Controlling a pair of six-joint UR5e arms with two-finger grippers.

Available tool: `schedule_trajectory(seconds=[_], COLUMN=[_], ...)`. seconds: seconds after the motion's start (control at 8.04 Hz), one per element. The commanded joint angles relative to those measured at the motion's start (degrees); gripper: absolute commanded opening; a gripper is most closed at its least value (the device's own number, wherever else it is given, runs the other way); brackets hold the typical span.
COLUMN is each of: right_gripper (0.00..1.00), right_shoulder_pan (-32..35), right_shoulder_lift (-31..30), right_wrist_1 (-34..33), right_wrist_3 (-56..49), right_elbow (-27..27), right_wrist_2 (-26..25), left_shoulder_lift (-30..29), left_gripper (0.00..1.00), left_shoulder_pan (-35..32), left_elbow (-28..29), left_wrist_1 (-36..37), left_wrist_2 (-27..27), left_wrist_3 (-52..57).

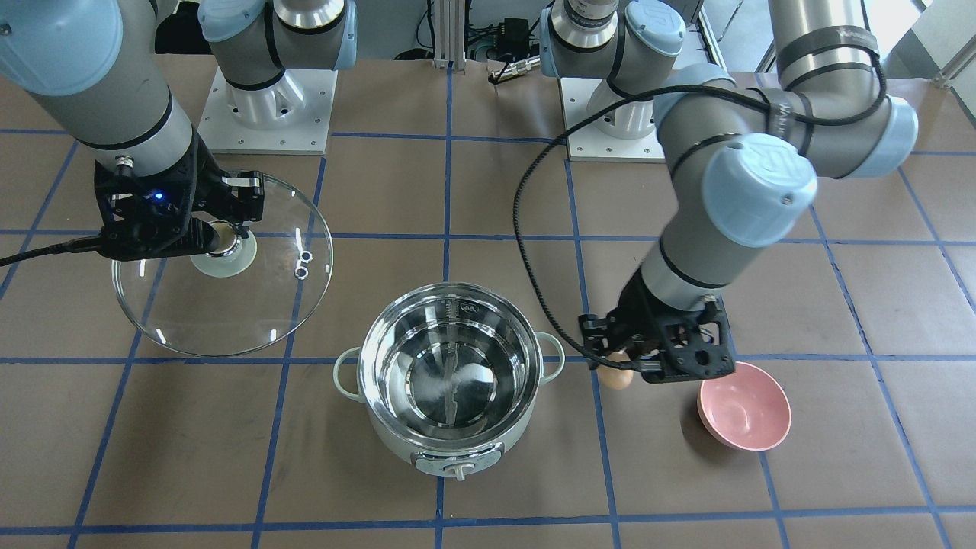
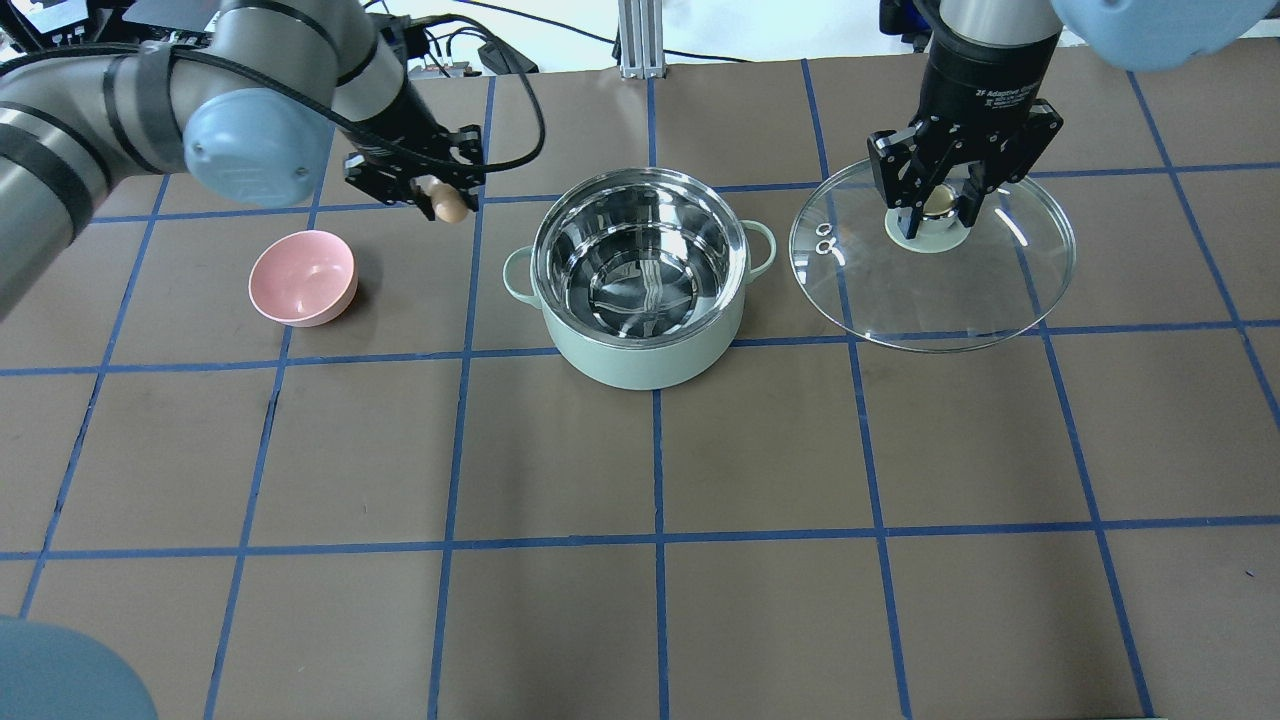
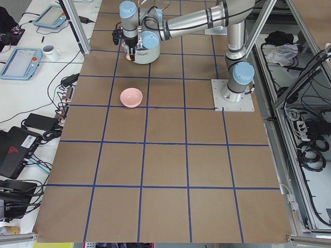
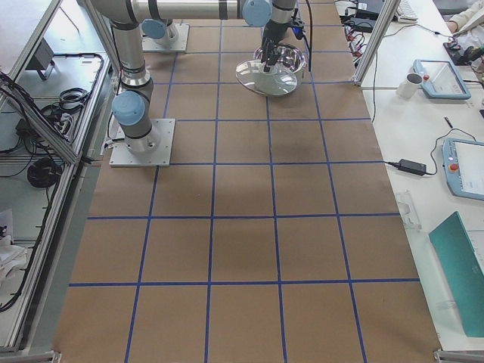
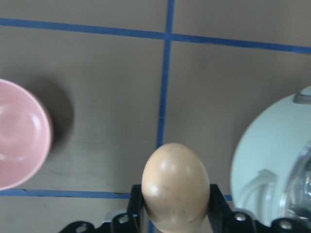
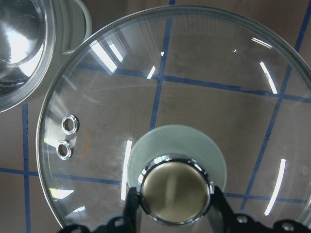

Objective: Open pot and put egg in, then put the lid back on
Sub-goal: 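Lift the egg and carry it over the open pot with the left gripper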

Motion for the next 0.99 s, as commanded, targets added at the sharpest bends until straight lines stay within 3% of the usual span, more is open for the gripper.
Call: schedule_trajectory(seconds=[0.0, 0.25, 0.87], right_gripper=[0.31, 0.32, 0.33], right_shoulder_pan=[0.0, 0.0, 0.0], right_shoulder_lift=[0.0, -0.09, -0.18], right_wrist_1=[-0.01, -0.1, -0.19], right_wrist_3=[-0.09, -0.09, -0.09], right_elbow=[0.13, 0.3, 0.39], right_wrist_2=[-0.02, -0.02, -0.28], left_shoulder_lift=[-0.68, -4.62, -9.91], left_gripper=[0.23, 0.23, 0.23], left_shoulder_pan=[-10.18, -15.54, -17.68], left_elbow=[-0.1, -0.18, -1.59], left_wrist_1=[3.91, 11.1, 12.37], left_wrist_2=[-0.43, -0.43, 0.27], left_wrist_3=[-12.47, -18.88, -18.56])
